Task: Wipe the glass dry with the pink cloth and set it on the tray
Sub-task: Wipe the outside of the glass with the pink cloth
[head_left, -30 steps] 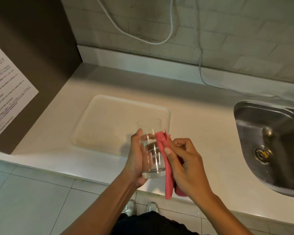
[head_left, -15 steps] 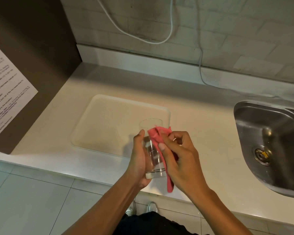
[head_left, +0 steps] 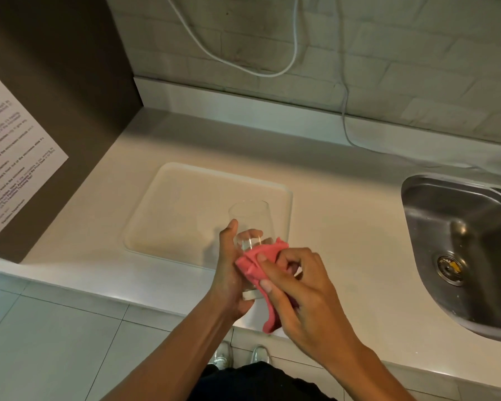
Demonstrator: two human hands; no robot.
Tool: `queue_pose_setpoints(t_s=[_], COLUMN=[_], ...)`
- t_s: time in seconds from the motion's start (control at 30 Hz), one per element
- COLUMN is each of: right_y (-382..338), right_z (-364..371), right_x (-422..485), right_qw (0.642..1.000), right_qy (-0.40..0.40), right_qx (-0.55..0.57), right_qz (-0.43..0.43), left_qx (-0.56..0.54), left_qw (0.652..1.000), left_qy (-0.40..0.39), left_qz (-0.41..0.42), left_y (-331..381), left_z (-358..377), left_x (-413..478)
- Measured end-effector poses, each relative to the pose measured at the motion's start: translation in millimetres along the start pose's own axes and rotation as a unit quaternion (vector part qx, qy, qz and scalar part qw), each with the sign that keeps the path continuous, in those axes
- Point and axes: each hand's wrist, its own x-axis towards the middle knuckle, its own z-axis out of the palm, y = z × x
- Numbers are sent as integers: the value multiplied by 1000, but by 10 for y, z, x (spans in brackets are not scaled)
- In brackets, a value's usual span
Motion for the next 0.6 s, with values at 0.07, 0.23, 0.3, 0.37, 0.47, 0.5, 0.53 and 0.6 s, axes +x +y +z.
queue_pose_setpoints(t_s=[0.07, 0.23, 0.3, 0.37, 0.47, 0.5, 0.53, 0.6], right_y=[39, 86, 89, 64, -41, -73, -92, -94], right_z=[-26, -116, -144, -147, -117, -101, -84, -67], right_x=[-58, 341, 556, 667, 537, 433, 313, 110], right_qw=[1000, 991, 989, 989, 996, 998, 999, 999], right_qy=[-2, 25, 28, 28, 10, -1, -11, -26], right_qx=[3, 52, 28, -4, -27, -32, -36, -28], right_qz=[-10, 123, 145, 145, 89, 62, 38, 10], left_qx=[-1, 41, 34, 28, 25, 23, 24, 12], left_qw=[1000, 998, 998, 998, 999, 1000, 1000, 1000], left_qy=[11, -16, -21, -19, -6, -4, 3, 0], left_qz=[2, -41, -47, -48, -31, -21, -12, -16], left_y=[-2, -107, -136, -138, -109, -93, -84, -64], left_z=[-10, 98, 113, 110, 66, 34, -2, -45], left_x=[6, -68, -100, -117, -77, -66, -60, -52])
